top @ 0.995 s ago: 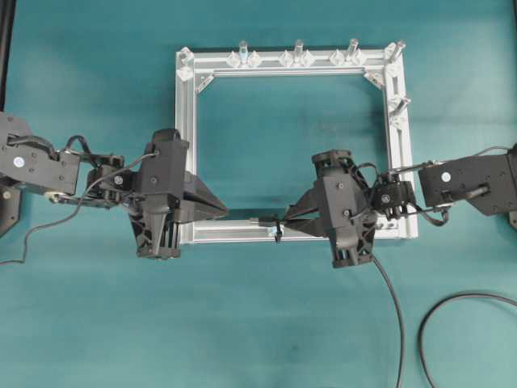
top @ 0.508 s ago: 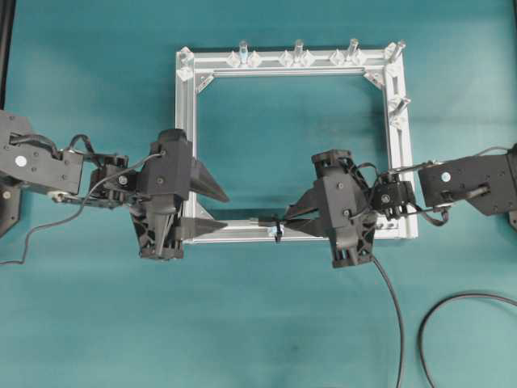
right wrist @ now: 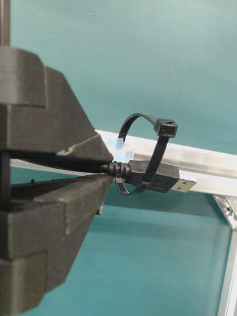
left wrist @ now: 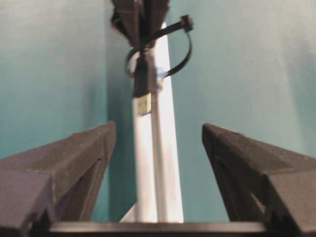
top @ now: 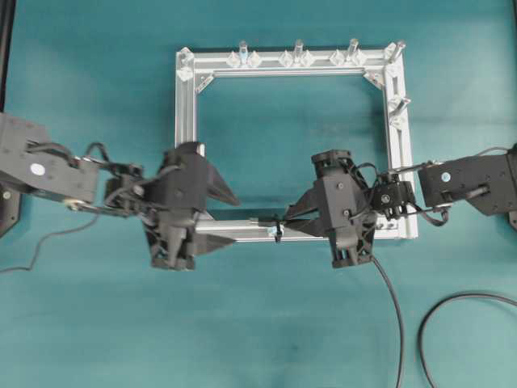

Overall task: Insert the wire through the string loop located in the center.
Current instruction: 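Move the open left gripper toward the plug emerging from the loop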

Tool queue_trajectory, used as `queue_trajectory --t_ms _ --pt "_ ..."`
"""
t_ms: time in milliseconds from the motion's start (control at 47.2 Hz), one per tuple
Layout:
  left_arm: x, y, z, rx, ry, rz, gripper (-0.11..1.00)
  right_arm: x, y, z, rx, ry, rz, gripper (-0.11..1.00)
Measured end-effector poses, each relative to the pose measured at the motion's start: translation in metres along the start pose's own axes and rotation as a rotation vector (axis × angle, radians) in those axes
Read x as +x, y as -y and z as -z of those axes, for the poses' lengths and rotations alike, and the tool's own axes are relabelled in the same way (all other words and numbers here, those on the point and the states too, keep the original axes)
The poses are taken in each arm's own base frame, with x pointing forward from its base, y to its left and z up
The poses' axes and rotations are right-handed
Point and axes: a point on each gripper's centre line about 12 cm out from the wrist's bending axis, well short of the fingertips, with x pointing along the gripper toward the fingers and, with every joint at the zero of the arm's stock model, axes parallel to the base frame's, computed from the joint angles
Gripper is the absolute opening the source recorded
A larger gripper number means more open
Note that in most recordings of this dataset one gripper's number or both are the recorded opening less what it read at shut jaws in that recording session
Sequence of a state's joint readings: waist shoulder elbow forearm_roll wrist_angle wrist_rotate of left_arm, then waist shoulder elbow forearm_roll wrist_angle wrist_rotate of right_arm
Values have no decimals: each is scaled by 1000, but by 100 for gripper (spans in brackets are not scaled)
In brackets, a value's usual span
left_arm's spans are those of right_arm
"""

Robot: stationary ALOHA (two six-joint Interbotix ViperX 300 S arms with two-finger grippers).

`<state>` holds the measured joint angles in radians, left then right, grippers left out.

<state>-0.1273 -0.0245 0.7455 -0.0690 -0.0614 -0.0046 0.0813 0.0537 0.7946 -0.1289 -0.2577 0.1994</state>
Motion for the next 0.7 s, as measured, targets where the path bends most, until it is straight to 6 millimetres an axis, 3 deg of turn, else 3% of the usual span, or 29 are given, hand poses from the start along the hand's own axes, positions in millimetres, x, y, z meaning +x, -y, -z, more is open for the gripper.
queue_trajectory --t_ms 296,698 --pt "35 2 -4 5 -28 2 80 0 0 0 0 0 0 10" --pt "40 -14 -4 -16 -33 -30 80 0 0 0 0 0 0 10"
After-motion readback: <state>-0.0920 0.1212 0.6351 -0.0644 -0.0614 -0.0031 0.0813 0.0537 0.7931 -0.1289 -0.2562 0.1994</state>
